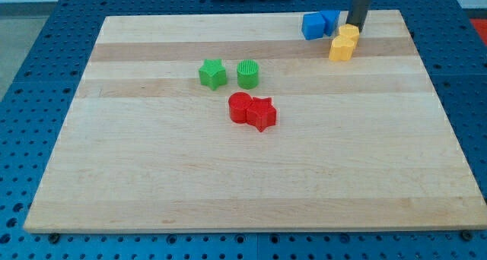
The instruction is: Separate blue triangle from blue cube
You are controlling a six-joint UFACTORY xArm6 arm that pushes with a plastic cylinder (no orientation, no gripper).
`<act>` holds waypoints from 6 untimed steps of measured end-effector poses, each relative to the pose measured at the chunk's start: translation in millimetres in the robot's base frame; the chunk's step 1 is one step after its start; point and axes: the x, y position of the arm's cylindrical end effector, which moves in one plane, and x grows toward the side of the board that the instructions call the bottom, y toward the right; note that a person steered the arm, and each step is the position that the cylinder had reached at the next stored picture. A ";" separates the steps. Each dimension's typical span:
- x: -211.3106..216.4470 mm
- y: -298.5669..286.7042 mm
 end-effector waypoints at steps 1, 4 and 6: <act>-14.8 5.7; -21.1 -44.9; 1.5 -122.6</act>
